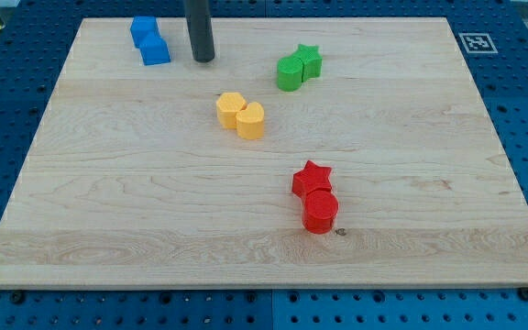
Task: Separate the green blocks
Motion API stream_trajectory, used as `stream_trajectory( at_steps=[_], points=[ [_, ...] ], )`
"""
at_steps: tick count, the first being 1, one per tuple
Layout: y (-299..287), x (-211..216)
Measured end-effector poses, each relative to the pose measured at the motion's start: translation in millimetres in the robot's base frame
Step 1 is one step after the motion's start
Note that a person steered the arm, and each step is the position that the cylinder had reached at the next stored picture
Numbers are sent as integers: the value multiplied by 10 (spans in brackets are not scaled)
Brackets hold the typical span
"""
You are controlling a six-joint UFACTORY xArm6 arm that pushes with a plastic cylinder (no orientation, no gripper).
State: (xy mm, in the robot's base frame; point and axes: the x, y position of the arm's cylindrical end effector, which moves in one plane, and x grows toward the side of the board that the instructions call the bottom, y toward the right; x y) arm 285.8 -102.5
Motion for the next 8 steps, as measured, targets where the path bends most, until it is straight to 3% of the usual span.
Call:
stream_trajectory(
  at_steps=[3,4,6,8],
  points=[
    [-732,-3],
    [-521,60],
    [790,922],
    [2380,886]
  ],
)
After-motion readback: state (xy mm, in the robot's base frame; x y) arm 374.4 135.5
